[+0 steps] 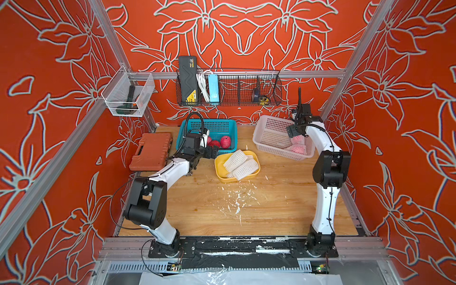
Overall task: Remove foam nets from apples
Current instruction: Pick up the apple from the basket.
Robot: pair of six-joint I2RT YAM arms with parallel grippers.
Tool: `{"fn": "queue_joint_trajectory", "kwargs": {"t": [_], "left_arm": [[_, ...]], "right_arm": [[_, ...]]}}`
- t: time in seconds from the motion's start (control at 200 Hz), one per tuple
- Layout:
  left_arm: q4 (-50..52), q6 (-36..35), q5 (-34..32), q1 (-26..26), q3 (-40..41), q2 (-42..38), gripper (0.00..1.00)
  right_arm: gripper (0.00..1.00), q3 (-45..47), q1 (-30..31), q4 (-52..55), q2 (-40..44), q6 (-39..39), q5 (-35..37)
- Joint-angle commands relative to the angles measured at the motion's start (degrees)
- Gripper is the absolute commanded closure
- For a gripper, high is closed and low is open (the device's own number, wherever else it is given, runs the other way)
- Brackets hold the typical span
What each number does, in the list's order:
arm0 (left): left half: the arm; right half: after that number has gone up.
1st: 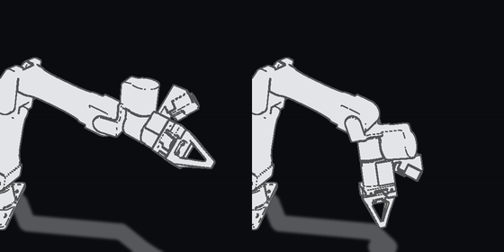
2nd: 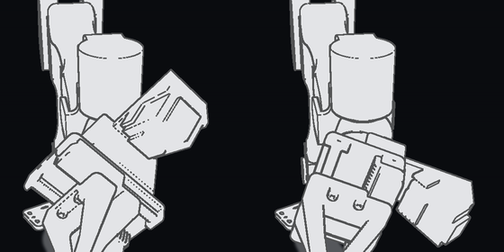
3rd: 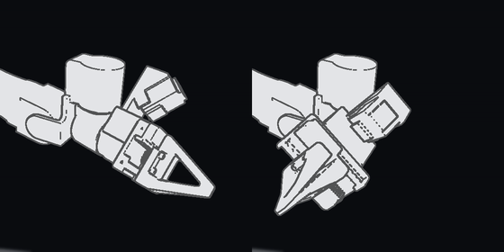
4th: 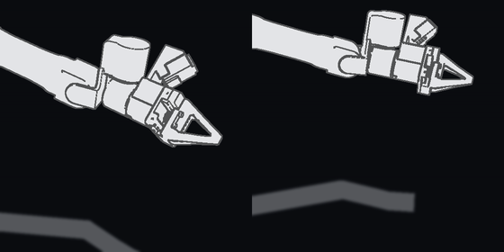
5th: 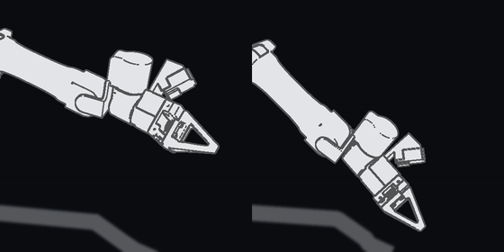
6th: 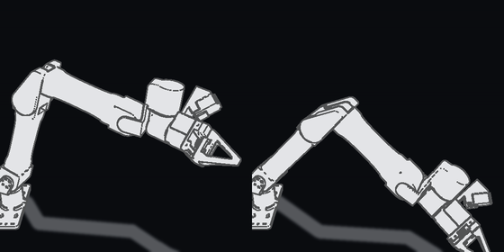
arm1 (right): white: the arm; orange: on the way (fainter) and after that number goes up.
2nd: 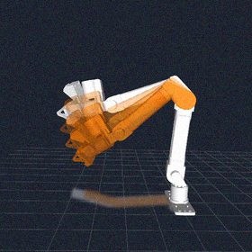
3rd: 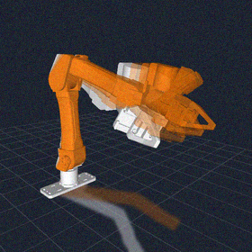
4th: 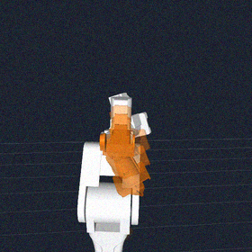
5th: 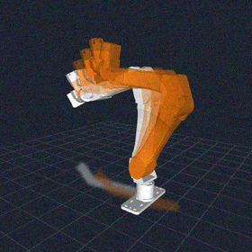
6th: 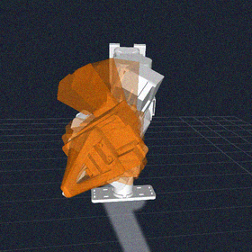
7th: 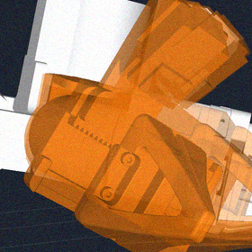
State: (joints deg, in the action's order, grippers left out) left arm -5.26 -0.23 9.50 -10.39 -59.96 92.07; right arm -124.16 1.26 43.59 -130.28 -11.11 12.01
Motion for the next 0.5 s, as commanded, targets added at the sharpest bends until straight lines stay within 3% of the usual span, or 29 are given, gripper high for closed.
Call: {"fn": "queue_joint_trajectory", "kwargs": {"t": [0.0, 0.105, 0.495], "left_arm": [[0.4, -1.14, 2.18, 0.1, -1.23, -0.63, 0.02], [0.89, -1.57, 3.18, 0.11, -2.31, -0.08, 0.02], [2.61, -2.32, 3.35, 0.11, -3.67, 1.36, 0.02]], "right_arm": [[0.02, -6.93, -0.59, 7.09, -5.71, 0.73, 1.86], [0.02, -12.22, -1.24, 9.3, -9.78, 1.08, 1.37], [0.02, -15.5, -2.67, 8.0, -16.67, 3.23, 0.28]]}}
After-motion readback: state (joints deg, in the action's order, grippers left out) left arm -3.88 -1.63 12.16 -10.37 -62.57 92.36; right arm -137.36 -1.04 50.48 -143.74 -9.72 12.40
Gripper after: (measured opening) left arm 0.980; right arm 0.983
